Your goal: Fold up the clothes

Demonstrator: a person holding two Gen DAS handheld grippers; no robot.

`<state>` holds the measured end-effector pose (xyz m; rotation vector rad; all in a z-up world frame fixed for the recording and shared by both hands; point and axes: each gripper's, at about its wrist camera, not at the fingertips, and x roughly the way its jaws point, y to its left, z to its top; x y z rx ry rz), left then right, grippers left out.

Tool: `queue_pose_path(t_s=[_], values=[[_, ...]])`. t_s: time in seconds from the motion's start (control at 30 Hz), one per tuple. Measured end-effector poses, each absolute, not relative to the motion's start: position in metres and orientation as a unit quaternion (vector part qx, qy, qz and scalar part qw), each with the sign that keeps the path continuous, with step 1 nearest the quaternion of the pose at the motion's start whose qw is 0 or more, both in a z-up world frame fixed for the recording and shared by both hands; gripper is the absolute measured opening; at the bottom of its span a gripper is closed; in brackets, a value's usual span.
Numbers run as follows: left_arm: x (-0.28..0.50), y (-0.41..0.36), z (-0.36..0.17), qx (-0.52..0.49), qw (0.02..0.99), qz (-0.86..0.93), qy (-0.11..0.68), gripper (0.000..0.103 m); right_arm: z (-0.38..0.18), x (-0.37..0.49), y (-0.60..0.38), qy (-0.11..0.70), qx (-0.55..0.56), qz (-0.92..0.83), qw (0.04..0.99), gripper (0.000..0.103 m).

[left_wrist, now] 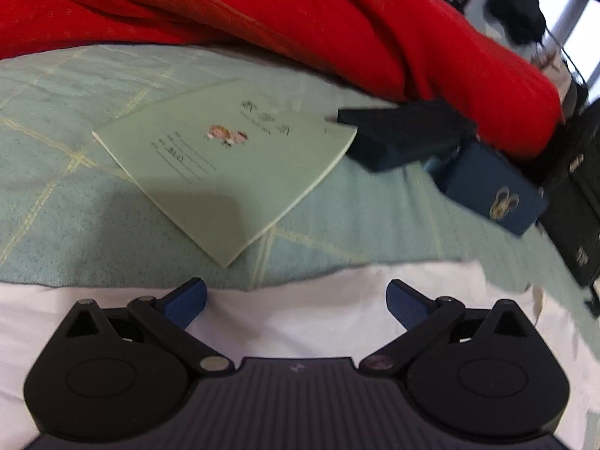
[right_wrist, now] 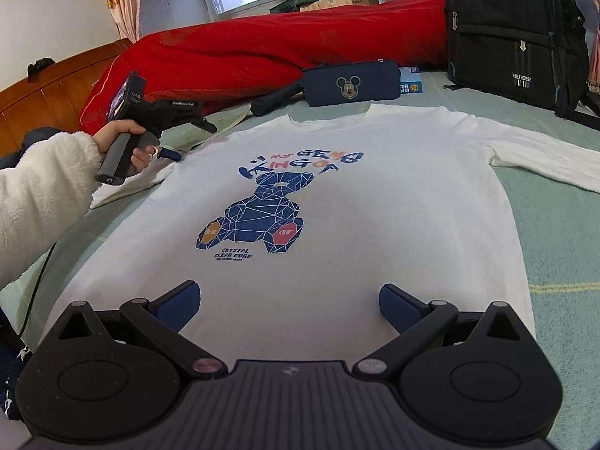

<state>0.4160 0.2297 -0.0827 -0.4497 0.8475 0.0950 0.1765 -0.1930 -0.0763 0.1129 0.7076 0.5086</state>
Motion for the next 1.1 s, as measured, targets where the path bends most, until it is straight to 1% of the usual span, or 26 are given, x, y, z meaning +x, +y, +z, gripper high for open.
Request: queue_pose_path(t_s=[0.13,0.27,0.37,0.47,0.63,0.8,0.97,1.1], values=[[0.405,0.207,-0.061,-0.199,0.894,-0.007,0.402,0.101,-0.077,0.176,-0.194,0.341,0.06,0.248,0.905,0.103],[0.405,0.182,-0.06,-0.193,0.882,-0.082,0.423,0.102,-0.078,0.177,-0.195,0.341,0.06,0.248,0.905,0.103],[0.417,0.174,-0.077,-0.192,0.873,-0.086,0.44,0.101,-0.078,0.177,-0.195,0.342,0.059,0.247,0.905,0.103],[0.43,0.178,-0.091,-0.185,0.887,-0.056,0.42,0.101,-0.078,0.176,-0.197,0.342,0.058,0.244,0.906,0.103],[0.429,0.184,-0.08,-0.176,0.897,-0.021,0.406,0.101,-0.076,0.173,-0.198,0.341,0.06,0.24,0.907,0.103],[0.387,0.196,-0.036,-0.138,0.913,-0.027,0.384,0.101,-0.066,0.163,-0.198,0.331,0.069,0.242,0.91,0.103],[0.325,0.232,0.004,-0.119,0.92,-0.002,0.374,0.102,-0.047,0.143,-0.194,0.314,0.068,0.256,0.912,0.103],[0.27,0.265,0.025,-0.109,0.92,0.031,0.375,0.102,-0.033,0.126,-0.186,0.306,0.065,0.275,0.909,0.103]])
